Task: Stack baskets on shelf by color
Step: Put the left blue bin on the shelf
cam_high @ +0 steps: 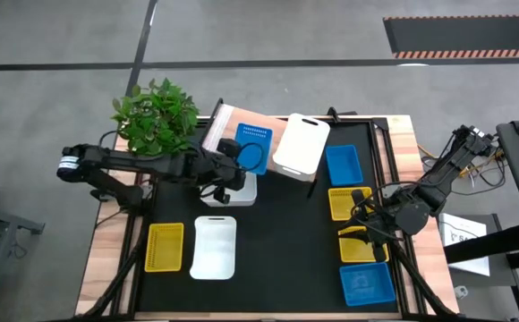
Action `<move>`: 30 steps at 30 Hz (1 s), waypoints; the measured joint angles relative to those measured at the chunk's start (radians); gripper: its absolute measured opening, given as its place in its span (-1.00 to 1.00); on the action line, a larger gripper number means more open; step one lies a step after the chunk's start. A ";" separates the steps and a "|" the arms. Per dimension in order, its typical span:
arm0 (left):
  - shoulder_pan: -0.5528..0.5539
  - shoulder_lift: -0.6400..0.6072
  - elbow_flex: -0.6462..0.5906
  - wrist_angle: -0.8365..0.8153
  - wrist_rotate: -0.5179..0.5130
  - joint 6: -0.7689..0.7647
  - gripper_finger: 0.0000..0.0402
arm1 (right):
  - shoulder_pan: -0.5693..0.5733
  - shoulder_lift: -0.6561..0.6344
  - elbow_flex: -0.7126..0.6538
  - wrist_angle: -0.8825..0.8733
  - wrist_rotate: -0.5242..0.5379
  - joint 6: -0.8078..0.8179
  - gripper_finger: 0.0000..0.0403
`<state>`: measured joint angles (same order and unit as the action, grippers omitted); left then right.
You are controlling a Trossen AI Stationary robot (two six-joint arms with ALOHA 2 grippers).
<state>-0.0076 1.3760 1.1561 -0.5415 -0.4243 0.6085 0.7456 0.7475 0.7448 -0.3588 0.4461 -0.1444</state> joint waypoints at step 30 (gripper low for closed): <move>0.110 0.012 0.028 0.063 0.053 0.026 -0.55 | 0.000 0.000 0.000 0.001 0.000 -0.018 -0.67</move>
<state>0.1020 1.3881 1.1844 -0.4786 -0.3717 0.6346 0.7456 0.7475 0.7448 -0.3582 0.4460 -0.1624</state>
